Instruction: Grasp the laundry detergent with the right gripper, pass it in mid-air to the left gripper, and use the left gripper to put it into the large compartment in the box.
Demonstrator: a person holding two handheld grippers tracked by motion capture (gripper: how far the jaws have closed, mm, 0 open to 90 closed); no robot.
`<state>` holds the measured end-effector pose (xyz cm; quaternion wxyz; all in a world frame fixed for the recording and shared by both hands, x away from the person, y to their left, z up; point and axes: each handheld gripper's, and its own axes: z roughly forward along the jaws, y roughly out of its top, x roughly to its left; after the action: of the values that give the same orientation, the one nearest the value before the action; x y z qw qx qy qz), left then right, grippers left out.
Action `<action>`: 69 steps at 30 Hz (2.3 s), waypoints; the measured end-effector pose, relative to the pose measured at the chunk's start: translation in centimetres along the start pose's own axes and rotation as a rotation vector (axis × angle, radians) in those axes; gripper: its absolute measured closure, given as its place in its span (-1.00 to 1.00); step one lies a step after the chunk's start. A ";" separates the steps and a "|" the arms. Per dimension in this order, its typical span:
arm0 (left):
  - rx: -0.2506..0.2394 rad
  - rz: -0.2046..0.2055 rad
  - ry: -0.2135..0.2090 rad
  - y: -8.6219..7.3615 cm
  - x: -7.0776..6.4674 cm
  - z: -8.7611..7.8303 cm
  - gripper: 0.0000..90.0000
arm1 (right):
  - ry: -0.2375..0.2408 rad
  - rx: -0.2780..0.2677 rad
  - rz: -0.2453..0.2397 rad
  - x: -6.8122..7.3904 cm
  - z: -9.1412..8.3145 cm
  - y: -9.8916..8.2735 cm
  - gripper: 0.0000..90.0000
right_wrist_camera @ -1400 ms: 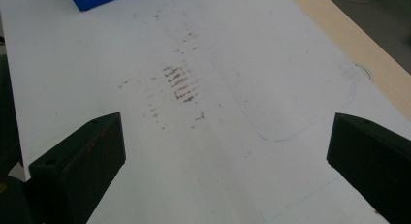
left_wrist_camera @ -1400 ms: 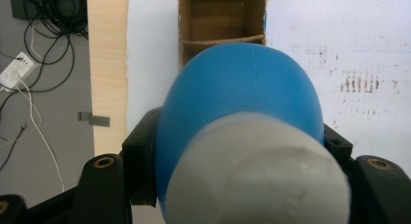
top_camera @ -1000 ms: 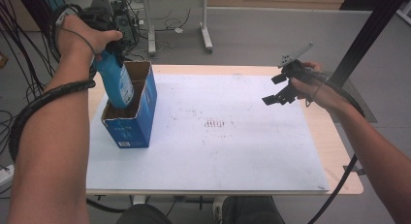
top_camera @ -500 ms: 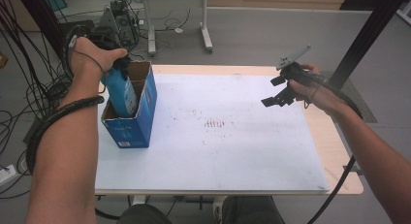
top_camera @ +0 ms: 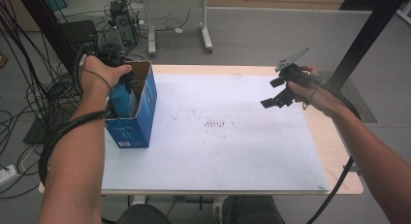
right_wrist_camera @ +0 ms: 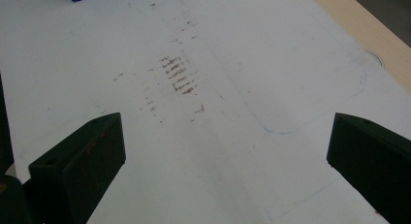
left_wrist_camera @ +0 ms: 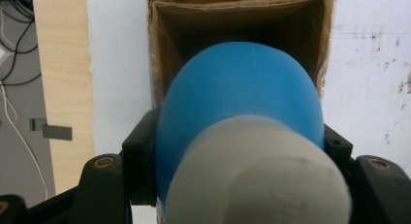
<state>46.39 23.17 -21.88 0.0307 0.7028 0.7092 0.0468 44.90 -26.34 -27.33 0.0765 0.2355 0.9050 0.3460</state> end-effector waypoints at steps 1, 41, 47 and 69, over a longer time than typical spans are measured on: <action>0.000 0.000 0.000 0.0 0.0 0.2 -0.18 | 0.001 0.001 0.002 0.0 0.0 0.0 -1.00; 0.025 0.030 -0.003 -0.3 -0.4 4.9 -0.18 | -0.003 0.000 0.016 -0.3 0.0 -0.5 -0.99; 0.030 0.036 -0.008 -0.4 -0.3 5.1 -0.18 | -0.003 0.000 0.019 -0.4 0.0 -0.5 -0.99; 0.038 0.044 -0.010 -0.3 -0.4 5.4 -0.18 | -0.007 0.000 0.022 -0.6 -0.2 -0.6 -0.99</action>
<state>46.66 22.85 -27.33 0.0199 0.7189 0.6942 0.0304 45.13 -27.09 -27.60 0.0758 0.2465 0.9020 0.3461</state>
